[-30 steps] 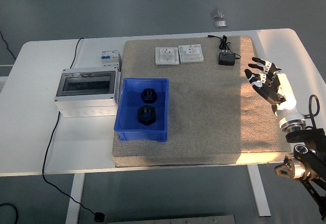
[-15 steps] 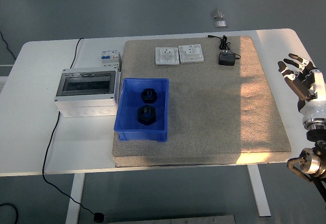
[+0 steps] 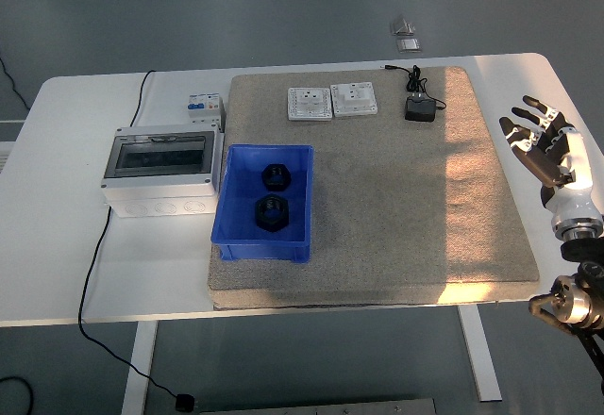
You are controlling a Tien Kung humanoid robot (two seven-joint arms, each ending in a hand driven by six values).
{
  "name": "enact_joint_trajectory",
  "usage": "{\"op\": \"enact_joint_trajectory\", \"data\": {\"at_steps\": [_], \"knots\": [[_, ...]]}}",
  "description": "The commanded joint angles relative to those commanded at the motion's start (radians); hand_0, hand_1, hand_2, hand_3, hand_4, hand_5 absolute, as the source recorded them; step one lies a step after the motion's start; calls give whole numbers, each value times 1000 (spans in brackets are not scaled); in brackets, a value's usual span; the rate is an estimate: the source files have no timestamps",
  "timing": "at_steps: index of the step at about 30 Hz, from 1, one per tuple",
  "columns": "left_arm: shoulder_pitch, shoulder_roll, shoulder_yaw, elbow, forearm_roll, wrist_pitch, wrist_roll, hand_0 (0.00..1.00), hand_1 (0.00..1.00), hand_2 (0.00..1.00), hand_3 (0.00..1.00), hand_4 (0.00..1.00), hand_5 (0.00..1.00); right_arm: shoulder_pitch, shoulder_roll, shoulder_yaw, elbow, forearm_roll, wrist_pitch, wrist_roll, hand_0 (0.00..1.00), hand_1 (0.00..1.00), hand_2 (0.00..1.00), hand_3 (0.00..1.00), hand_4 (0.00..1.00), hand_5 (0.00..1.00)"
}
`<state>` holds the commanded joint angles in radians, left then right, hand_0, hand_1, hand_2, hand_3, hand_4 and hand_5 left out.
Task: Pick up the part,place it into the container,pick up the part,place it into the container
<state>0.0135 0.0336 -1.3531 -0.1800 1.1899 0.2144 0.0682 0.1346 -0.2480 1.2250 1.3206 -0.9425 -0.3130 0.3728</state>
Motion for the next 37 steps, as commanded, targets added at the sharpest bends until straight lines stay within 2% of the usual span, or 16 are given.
{"op": "enact_joint_trajectory", "data": {"at_steps": [1,2,7,8,13,14,19,21,32,37], "knots": [[0,0,1,0,-1,0,0,706,677,623,728,831,998,0,1,0,-1,0,1,0,857,784,811,803,842,306],[1,0,2,0,-3,0,1,706,675,623,728,830,998,0,2,1,-2,7,2,4,909,837,876,878,862,294],[6,2,12,0,-13,1,2,706,675,623,728,830,998,-2,6,11,-10,52,4,14,909,837,876,878,862,294],[7,3,14,0,-14,1,2,707,675,630,728,830,998,-2,7,12,-11,58,4,15,918,911,897,930,998,664],[15,5,18,0,-14,1,8,707,675,630,728,830,998,-5,15,8,-17,79,6,15,918,911,897,930,998,664],[18,5,19,0,-16,0,10,706,676,637,728,830,998,-5,17,5,-18,82,6,14,923,913,886,915,998,784],[27,5,24,0,-23,-2,17,706,676,637,728,830,998,-6,23,-2,-19,88,8,13,923,913,886,915,998,784],[32,4,26,0,-26,-2,18,707,678,659,735,830,998,-7,23,-3,-18,91,9,14,928,910,881,906,998,820],[71,-16,103,0,-118,-11,-17,710,680,680,736,832,998,-11,19,-41,-18,101,9,32,932,908,877,893,998,816],[78,-17,116,0,-124,-12,-27,710,680,680,736,832,998,-12,18,-42,-18,99,6,41,932,908,877,893,998,816]]}}
